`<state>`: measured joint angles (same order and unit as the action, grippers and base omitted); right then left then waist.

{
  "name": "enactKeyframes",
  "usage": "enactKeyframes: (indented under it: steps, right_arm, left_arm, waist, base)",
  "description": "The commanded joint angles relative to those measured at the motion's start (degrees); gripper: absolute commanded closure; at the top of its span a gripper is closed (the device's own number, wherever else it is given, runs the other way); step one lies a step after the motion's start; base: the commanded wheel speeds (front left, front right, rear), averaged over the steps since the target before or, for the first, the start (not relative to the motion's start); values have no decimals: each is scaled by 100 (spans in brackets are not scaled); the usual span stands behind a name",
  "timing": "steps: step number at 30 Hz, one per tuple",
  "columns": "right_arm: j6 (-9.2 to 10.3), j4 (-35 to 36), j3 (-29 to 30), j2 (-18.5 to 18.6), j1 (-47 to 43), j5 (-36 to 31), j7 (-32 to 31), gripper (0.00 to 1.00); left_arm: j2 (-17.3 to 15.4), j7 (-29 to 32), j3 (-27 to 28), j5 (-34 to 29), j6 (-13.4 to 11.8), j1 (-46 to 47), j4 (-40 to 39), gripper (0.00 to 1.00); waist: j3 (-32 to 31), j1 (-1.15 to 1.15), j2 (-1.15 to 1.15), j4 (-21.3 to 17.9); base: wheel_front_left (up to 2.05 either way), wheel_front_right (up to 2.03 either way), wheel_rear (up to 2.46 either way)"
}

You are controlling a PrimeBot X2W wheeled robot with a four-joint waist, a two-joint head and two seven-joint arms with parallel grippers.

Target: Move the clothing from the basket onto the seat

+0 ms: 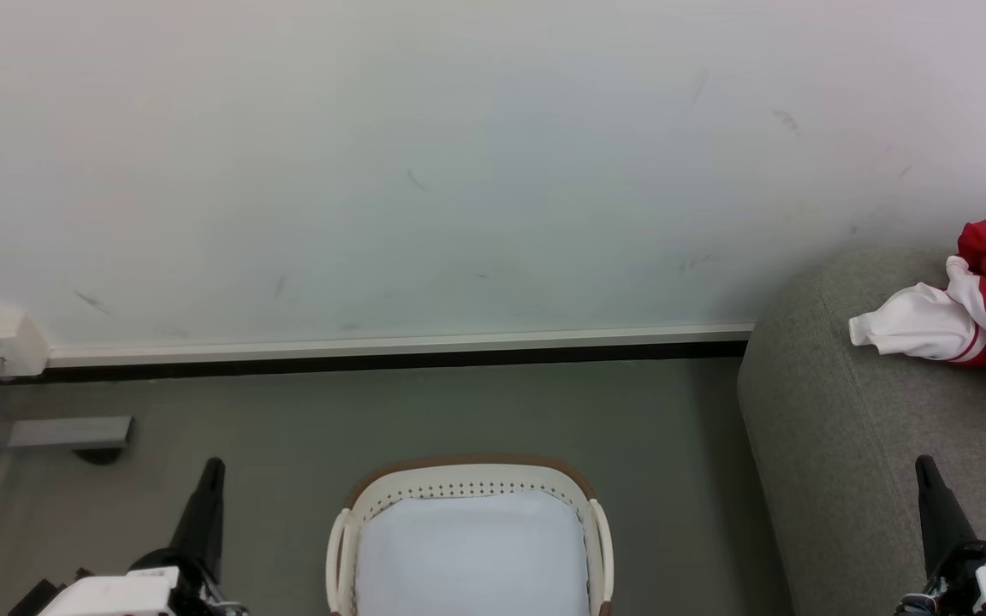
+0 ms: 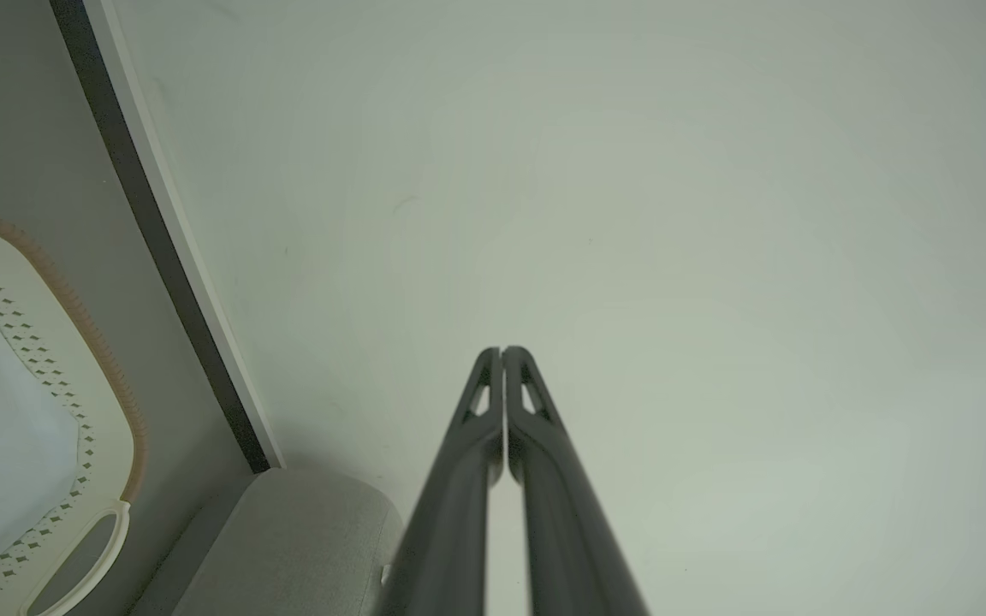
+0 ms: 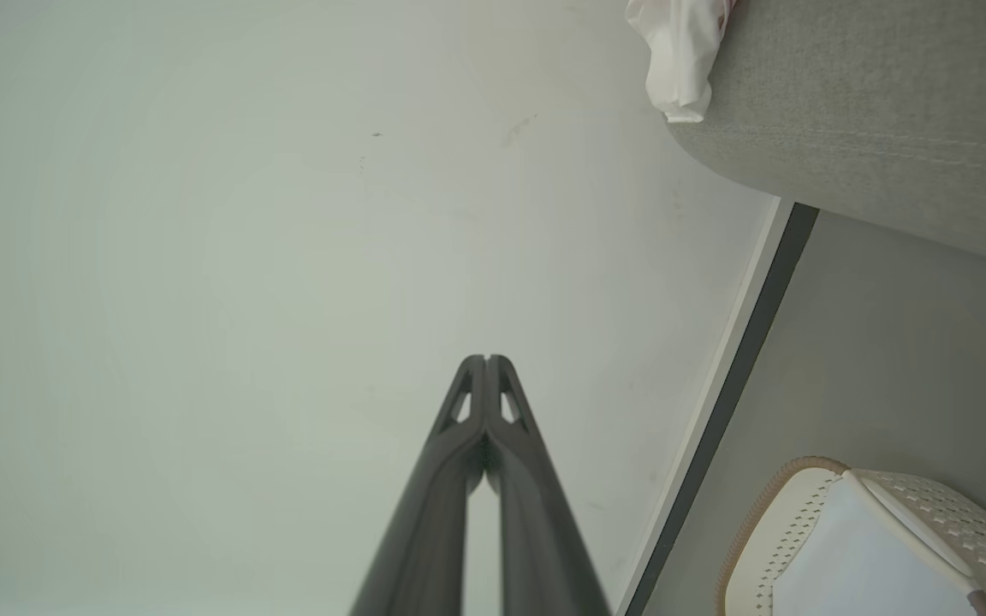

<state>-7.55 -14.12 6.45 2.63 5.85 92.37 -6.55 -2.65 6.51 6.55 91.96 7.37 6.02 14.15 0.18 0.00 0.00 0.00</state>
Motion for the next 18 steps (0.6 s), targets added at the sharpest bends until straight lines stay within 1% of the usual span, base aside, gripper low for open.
enactKeyframes:
  steps: [1, 18]
  right_arm:
    - [12, 28, 23, 46, 75, 10, -17, 100]
    - [12, 28, 22, 46, 76, 10, -16, 100]
  left_arm:
    - [-42, 26, 9, 82, 27, 47, -22, 100]
    - [-41, 26, 8, 83, 27, 47, -21, 100]
  waist:
    - [0, 0, 0, 0]
    - [0, 0, 0, 0]
  base:
    - [0, 0, 0]
    - [0, 0, 0]
